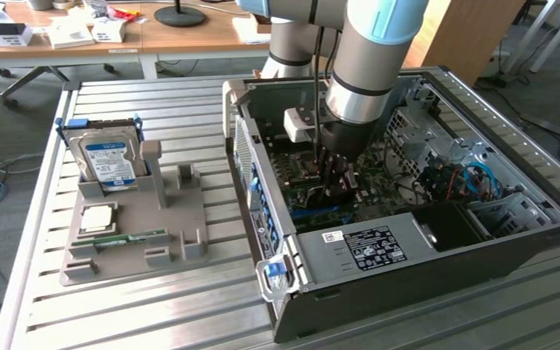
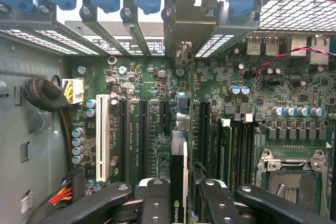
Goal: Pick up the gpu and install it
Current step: 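Insert the gpu into the slot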
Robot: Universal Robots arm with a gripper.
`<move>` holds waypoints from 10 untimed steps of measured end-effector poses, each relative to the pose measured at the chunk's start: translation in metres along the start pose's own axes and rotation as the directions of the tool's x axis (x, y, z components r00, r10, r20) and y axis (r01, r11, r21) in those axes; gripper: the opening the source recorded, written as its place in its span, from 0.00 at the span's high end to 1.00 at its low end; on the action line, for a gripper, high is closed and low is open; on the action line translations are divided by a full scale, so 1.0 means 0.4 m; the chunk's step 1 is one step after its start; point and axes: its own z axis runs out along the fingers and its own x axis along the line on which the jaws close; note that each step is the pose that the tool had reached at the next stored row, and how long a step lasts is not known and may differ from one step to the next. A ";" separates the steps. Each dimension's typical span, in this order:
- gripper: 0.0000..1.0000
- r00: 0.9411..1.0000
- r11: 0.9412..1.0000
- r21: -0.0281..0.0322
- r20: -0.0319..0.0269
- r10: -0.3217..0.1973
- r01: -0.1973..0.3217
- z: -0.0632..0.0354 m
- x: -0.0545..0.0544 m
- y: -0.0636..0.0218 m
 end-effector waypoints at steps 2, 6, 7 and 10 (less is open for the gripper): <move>0.74 1.000 1.000 0.000 0.000 0.000 0.000 0.000 0.000 0.000; 0.74 1.000 1.000 0.000 0.000 0.000 0.000 0.002 0.000 0.000; 0.74 1.000 1.000 0.000 0.000 0.000 0.000 0.002 0.000 0.000; 0.74 1.000 1.000 0.000 0.000 0.000 0.000 0.004 0.000 0.000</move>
